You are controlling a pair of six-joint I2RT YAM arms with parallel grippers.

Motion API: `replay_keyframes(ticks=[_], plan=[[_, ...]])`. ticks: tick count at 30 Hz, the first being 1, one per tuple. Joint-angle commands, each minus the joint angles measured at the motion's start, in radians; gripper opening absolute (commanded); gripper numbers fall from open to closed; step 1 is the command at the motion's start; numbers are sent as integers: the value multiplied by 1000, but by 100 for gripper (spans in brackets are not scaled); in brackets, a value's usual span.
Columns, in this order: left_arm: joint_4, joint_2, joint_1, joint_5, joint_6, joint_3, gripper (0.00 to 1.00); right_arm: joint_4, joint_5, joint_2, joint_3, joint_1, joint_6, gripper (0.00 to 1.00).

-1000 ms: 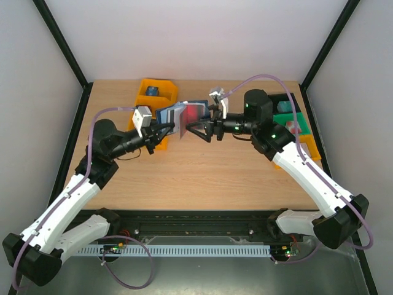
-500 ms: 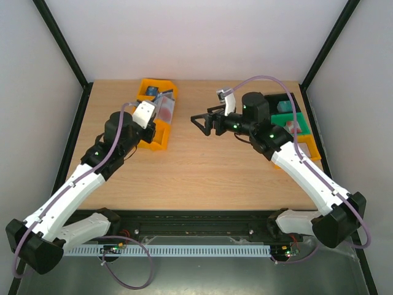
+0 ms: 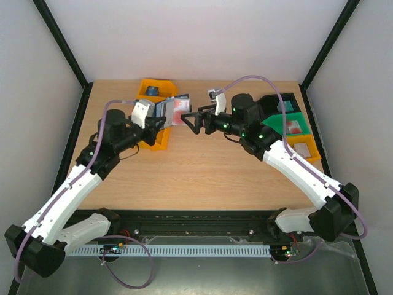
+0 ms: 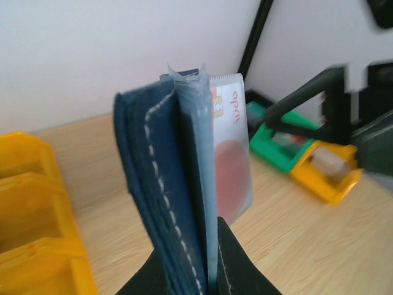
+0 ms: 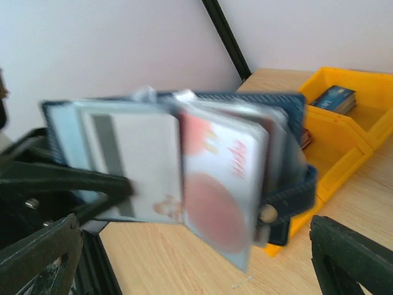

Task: Take the credit cards out of the card holder

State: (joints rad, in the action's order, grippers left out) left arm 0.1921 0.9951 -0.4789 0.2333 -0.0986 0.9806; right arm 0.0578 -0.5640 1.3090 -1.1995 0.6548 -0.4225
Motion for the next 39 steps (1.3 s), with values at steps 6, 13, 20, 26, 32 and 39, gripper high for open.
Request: replay_keyframes(ticks=[6, 13, 20, 26, 32, 39], plan=[[-361, -135, 83, 465, -238, -102, 2, -29, -168, -125, 68, -70, 101, 99], [-420, -150, 83, 595, -219, -104, 2, -96, -310, -133, 73, -72, 63, 99], [-442, -156, 84, 634, -235, -104, 2, -153, -467, -79, 46, -72, -26, 42], [-488, -173, 104, 615, -291, -132, 19, -160, -480, -112, 51, -72, -12, 2], [-519, -193, 140, 598, -316, -158, 35, -125, -509, -136, 46, -76, 22, 2], [-512, -210, 166, 543, -306, -182, 29, -141, -553, -122, 36, -82, -3, 2]])
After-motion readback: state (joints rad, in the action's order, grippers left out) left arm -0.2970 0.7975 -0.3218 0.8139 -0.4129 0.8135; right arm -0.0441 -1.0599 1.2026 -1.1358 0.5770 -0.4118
